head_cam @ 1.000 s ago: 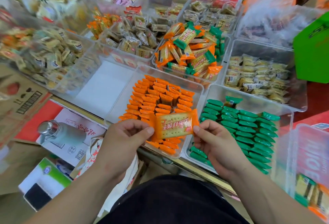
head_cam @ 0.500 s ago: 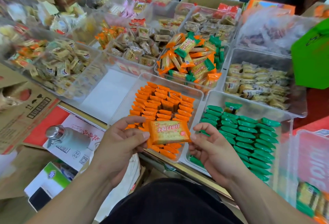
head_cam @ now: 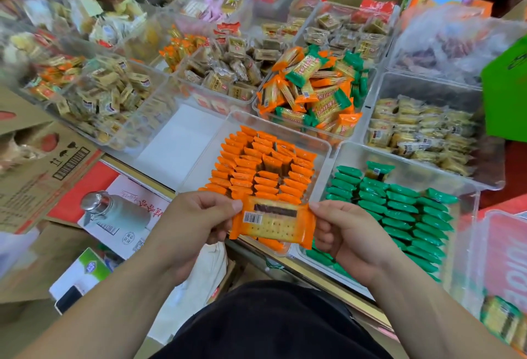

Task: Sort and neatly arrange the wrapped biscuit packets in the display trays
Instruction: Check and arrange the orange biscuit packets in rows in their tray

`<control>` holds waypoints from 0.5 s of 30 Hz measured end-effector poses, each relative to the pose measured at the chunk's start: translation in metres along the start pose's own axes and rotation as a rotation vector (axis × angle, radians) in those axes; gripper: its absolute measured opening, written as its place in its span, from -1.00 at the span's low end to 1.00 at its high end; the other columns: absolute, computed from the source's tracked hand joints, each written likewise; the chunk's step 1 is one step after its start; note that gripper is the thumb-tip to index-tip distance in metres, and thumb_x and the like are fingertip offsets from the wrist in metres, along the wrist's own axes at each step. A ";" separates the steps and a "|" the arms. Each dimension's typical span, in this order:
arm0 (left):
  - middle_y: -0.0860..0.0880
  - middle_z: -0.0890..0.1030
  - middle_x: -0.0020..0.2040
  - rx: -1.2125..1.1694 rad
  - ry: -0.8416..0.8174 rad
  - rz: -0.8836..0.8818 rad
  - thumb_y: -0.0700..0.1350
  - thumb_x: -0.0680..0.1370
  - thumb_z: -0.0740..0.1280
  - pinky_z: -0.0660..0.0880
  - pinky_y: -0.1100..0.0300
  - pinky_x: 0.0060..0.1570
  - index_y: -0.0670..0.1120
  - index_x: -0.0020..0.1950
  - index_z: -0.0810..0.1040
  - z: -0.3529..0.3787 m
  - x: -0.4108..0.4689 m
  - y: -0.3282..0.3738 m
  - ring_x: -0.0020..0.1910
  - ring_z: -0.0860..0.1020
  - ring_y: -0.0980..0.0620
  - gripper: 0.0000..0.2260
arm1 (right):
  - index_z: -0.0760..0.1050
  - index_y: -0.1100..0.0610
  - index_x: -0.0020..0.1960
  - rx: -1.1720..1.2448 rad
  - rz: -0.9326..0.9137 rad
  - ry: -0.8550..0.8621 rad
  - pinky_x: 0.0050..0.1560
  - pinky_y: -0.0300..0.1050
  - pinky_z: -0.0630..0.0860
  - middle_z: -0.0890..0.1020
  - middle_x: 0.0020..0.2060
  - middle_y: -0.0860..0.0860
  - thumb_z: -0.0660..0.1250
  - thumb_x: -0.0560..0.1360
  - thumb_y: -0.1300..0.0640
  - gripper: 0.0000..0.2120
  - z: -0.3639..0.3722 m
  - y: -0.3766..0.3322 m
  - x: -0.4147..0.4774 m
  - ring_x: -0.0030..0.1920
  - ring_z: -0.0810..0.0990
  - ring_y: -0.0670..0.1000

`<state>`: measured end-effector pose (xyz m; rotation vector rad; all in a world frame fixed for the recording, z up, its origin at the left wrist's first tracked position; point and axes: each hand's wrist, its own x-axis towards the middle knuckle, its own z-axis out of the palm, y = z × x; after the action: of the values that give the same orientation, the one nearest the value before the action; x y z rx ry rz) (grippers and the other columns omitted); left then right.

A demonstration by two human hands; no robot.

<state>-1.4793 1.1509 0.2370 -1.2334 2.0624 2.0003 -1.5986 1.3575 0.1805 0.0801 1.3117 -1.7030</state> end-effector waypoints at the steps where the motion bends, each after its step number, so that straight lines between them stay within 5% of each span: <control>1: -0.11 0.47 -0.42 -0.113 -0.050 -0.081 -0.18 0.50 0.44 0.33 0.24 -0.43 -0.14 -0.37 0.60 0.000 0.002 0.001 -0.46 0.38 0.04 -0.76 | 0.41 0.13 -0.35 0.066 0.040 -0.034 -0.46 -0.24 0.25 0.34 -0.47 0.01 0.42 0.42 0.11 -0.74 0.001 -0.001 0.001 -0.46 0.27 -0.06; 4: -0.06 0.39 -0.44 -0.358 -0.159 -0.193 -0.16 0.41 0.42 0.19 0.25 -0.45 -0.13 -0.41 0.53 0.000 0.008 0.001 -0.50 0.30 0.07 -0.80 | 0.34 0.10 -0.34 0.195 0.092 -0.088 -0.53 -0.29 0.13 0.28 -0.52 -0.04 0.39 0.45 0.15 -0.72 0.001 -0.002 0.006 -0.54 0.20 -0.12; 9: -0.06 0.37 -0.45 -0.333 -0.165 -0.155 -0.15 0.42 0.42 0.19 0.24 -0.43 -0.11 -0.41 0.57 0.000 0.011 -0.002 -0.50 0.29 0.07 -0.80 | 0.35 0.13 -0.30 0.222 0.053 -0.092 -0.58 -0.31 0.15 0.28 -0.58 -0.04 0.37 0.48 0.15 -0.74 0.000 0.000 0.007 -0.59 0.18 -0.13; 15: -0.13 0.65 -0.36 0.026 0.089 0.147 -0.22 0.57 0.40 0.39 0.24 -0.48 -0.13 -0.15 0.67 0.007 0.019 -0.014 -0.50 0.47 -0.03 -0.89 | 0.58 0.14 -0.09 -0.275 -0.224 0.172 -0.51 -0.20 0.27 0.50 -0.51 0.13 0.32 0.62 0.12 -0.85 0.005 0.005 0.006 -0.57 0.30 0.01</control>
<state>-1.4883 1.1488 0.2147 -1.2213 2.2751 2.0042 -1.5958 1.3498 0.1761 -0.0862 1.7265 -1.7117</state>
